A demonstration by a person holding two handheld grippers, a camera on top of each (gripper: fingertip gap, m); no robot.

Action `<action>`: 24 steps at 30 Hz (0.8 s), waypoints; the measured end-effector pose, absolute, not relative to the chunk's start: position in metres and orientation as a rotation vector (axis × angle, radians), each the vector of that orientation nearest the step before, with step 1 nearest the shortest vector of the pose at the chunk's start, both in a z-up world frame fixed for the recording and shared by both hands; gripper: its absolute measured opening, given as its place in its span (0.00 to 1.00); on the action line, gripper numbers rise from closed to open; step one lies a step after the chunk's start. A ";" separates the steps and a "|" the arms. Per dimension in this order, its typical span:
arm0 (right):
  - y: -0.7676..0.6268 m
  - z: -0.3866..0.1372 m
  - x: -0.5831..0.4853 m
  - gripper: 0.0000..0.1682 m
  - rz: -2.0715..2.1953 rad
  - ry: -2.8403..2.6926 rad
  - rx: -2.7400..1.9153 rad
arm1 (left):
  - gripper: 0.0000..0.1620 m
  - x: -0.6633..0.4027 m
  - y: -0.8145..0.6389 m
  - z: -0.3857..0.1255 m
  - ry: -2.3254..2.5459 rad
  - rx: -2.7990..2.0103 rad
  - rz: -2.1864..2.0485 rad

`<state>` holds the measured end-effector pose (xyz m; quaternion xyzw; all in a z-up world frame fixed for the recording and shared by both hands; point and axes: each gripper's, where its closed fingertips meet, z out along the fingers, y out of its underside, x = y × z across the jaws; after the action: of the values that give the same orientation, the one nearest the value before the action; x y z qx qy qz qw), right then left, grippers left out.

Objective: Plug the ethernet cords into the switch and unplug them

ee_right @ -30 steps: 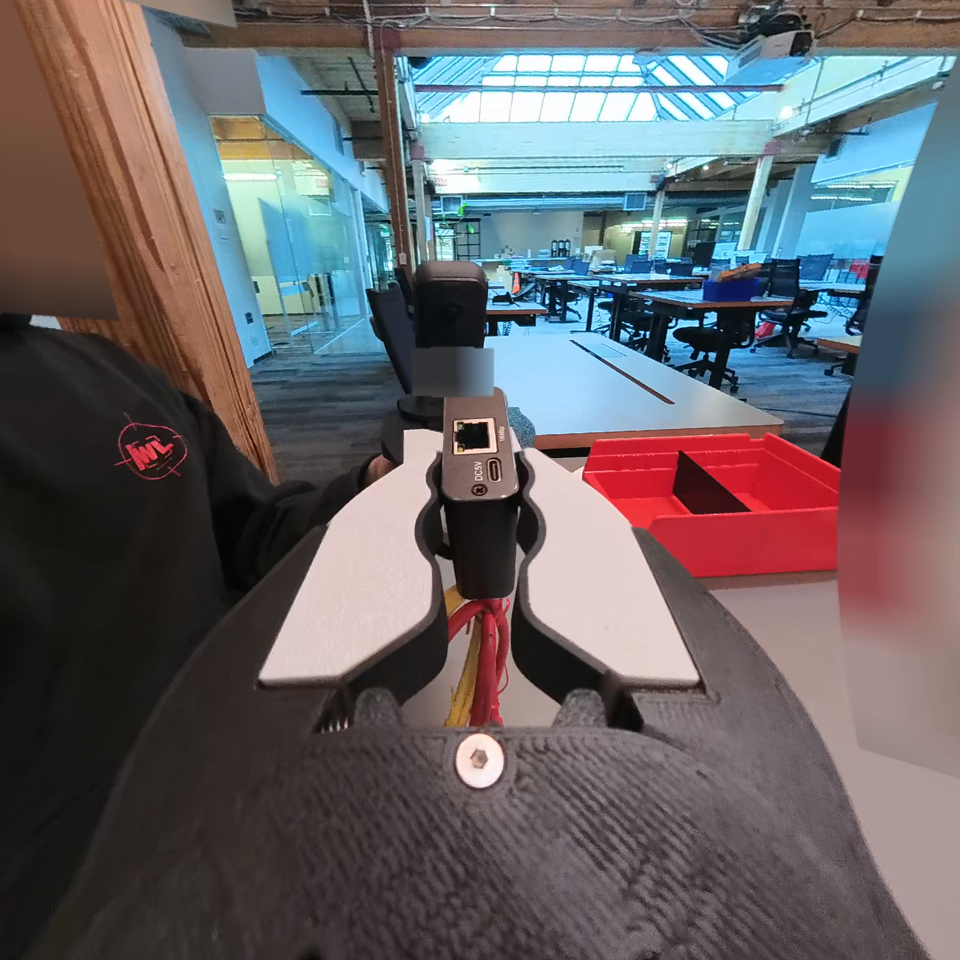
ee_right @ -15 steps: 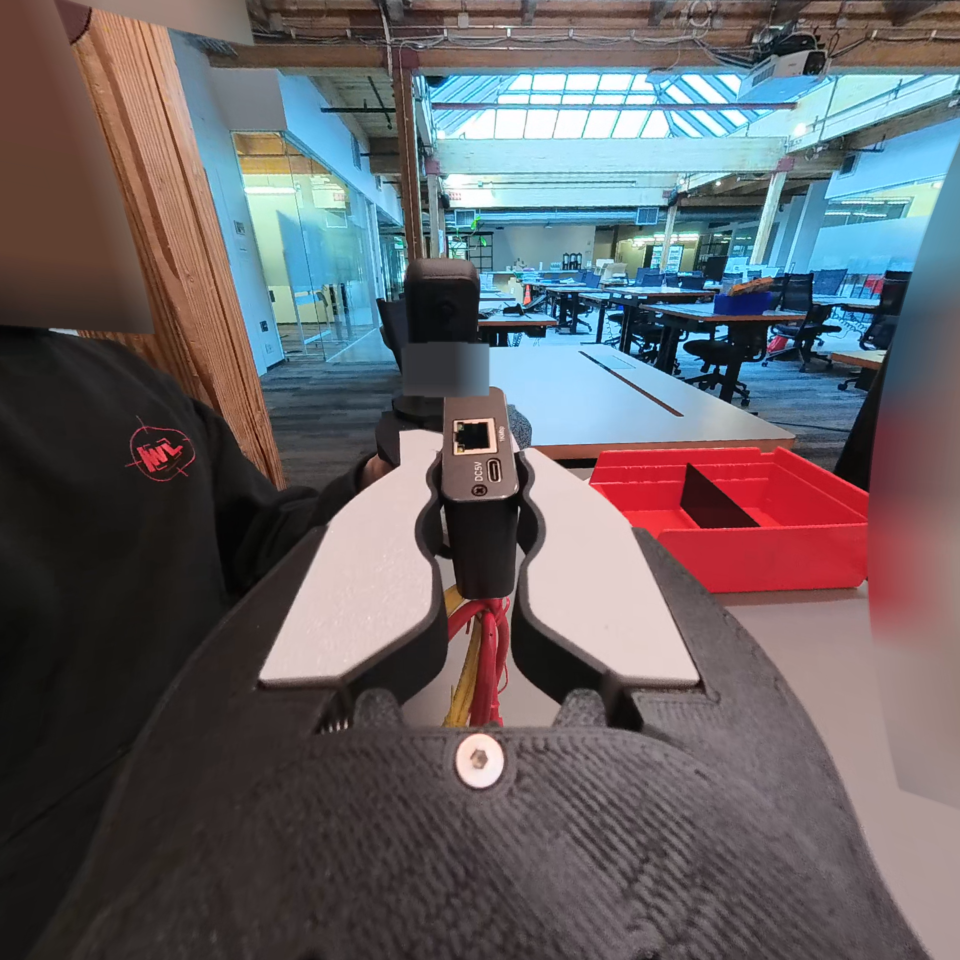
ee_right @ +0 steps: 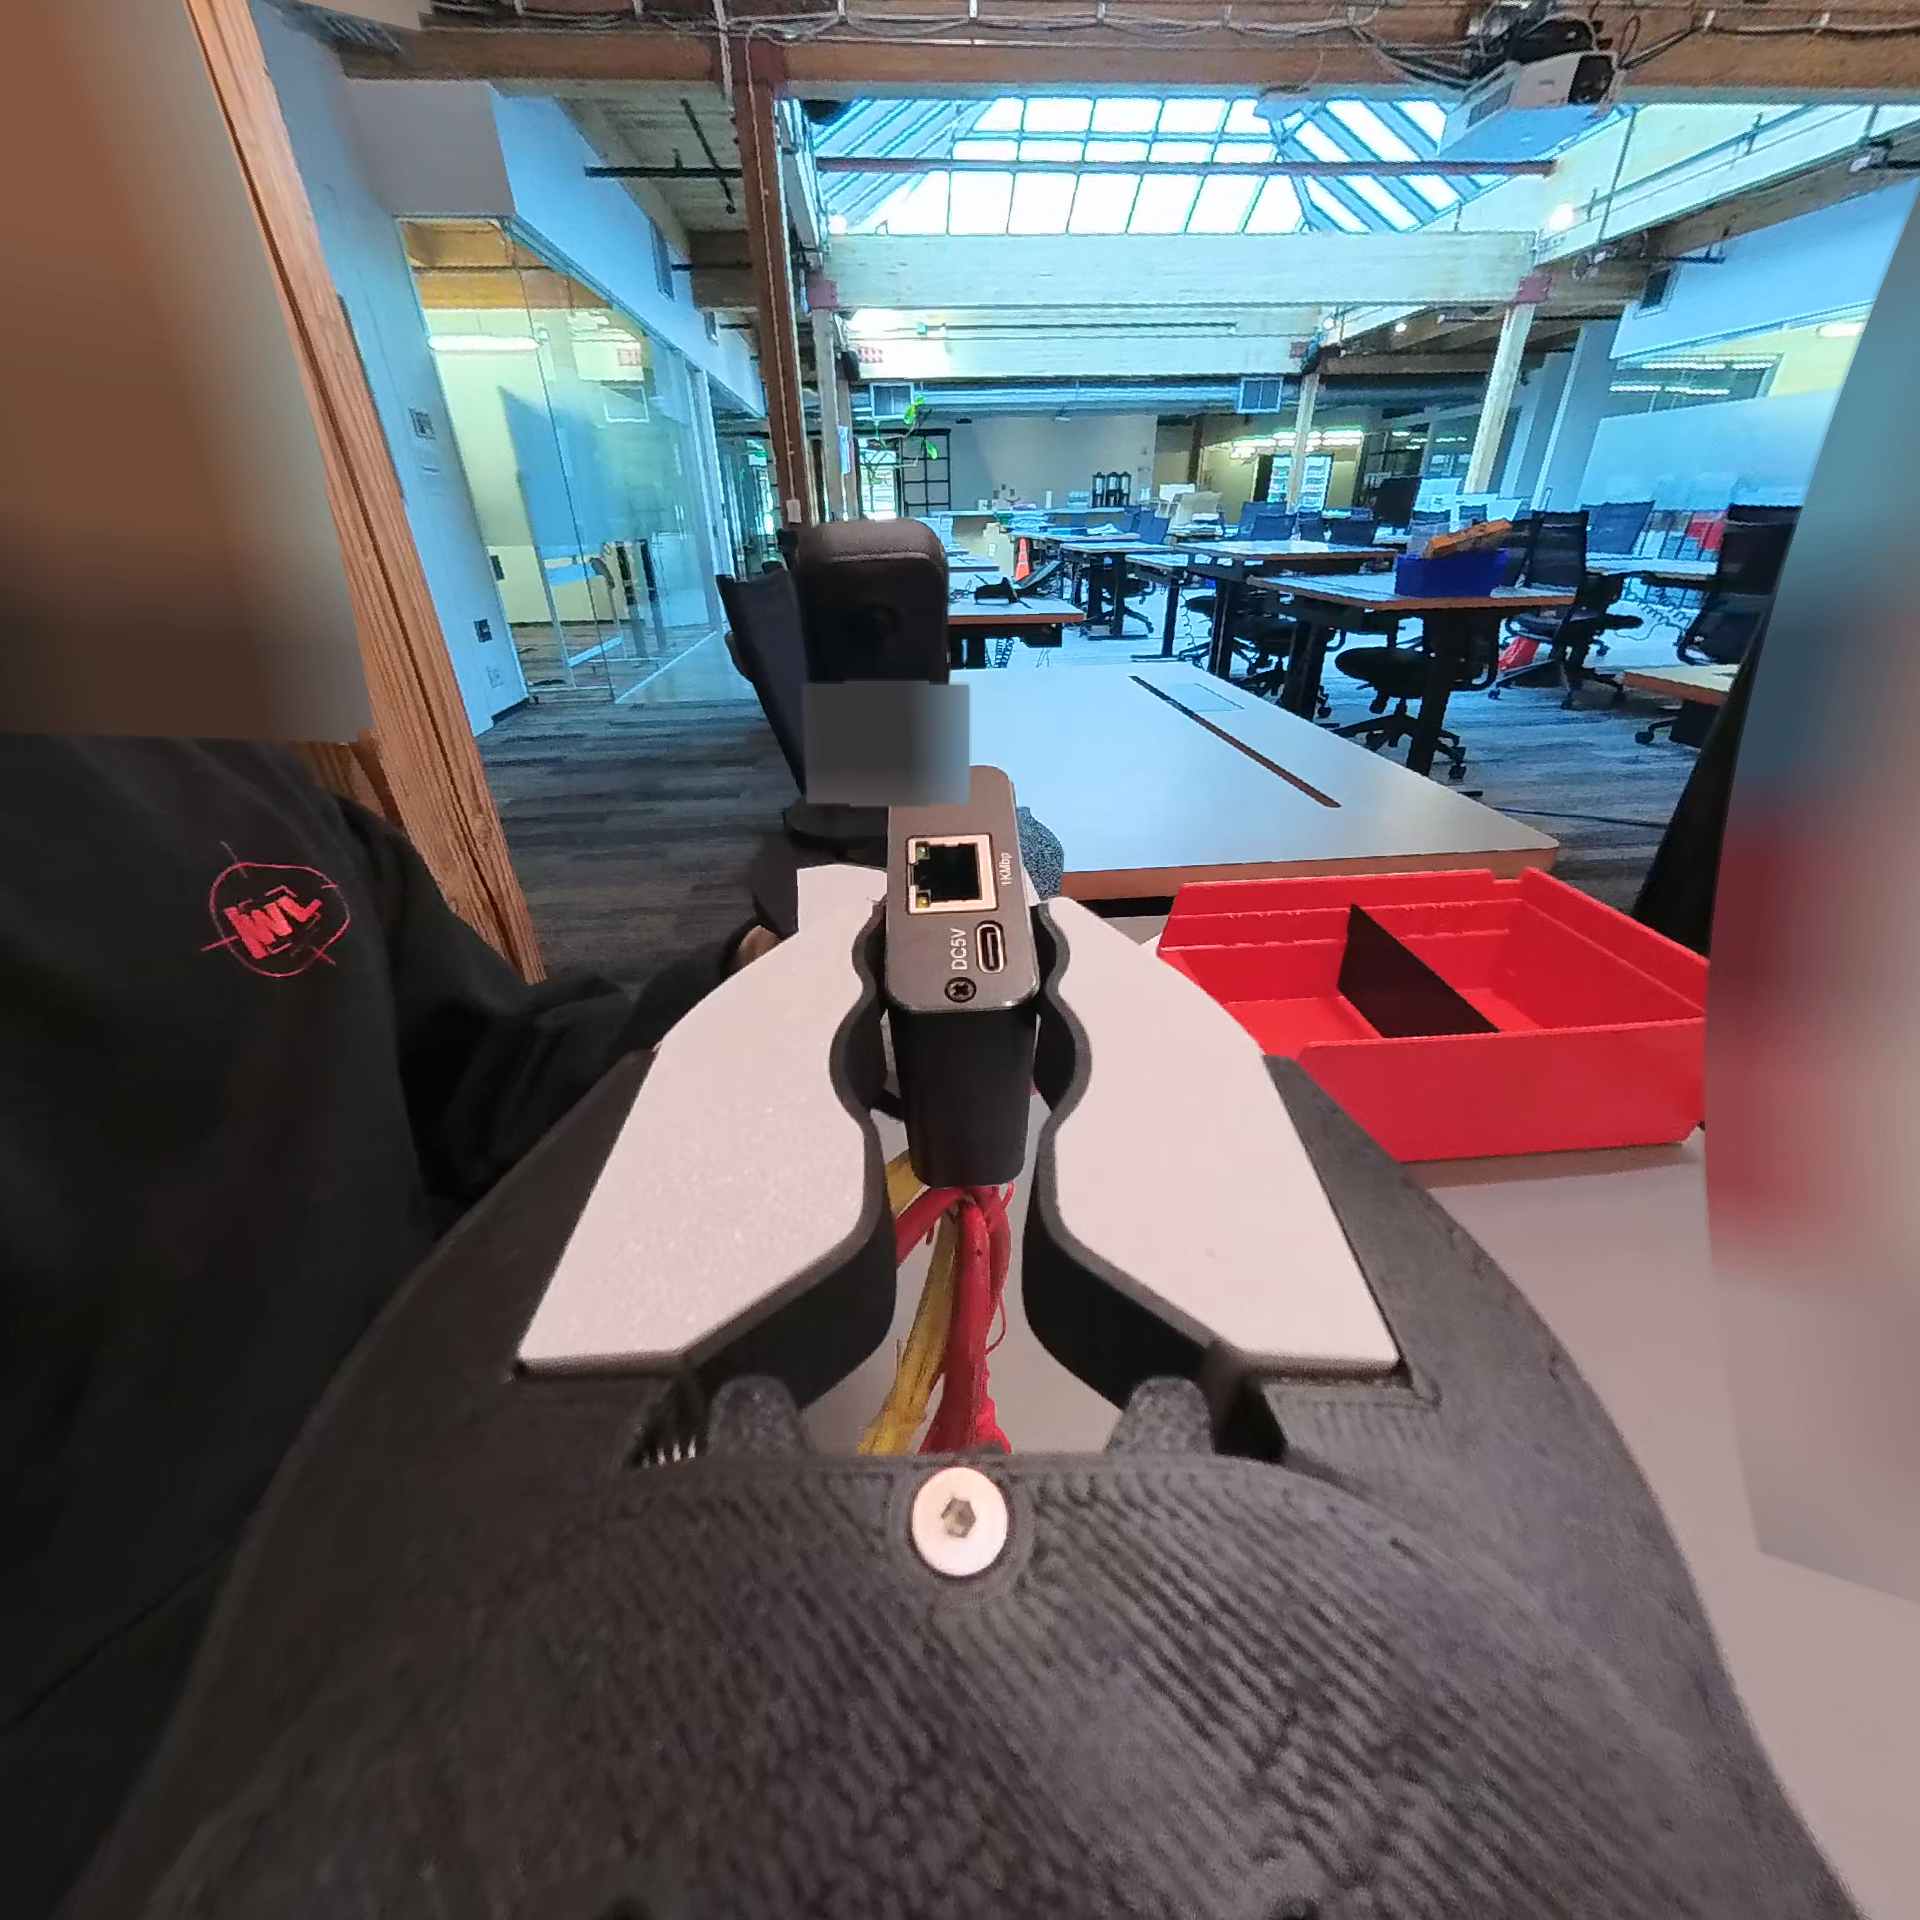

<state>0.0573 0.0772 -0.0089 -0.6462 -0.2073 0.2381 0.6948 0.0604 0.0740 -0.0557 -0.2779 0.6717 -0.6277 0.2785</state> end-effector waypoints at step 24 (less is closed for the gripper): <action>0.096 -0.010 0.054 0.15 0.276 -0.472 -1.632 | 0.09 0.068 0.091 -0.060 1.730 -0.647 -1.649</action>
<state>0.0535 0.0959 -0.0098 -0.7190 -0.2079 0.1217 0.6519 0.0679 0.0908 -0.0596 -0.2468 0.6603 -0.6296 0.3267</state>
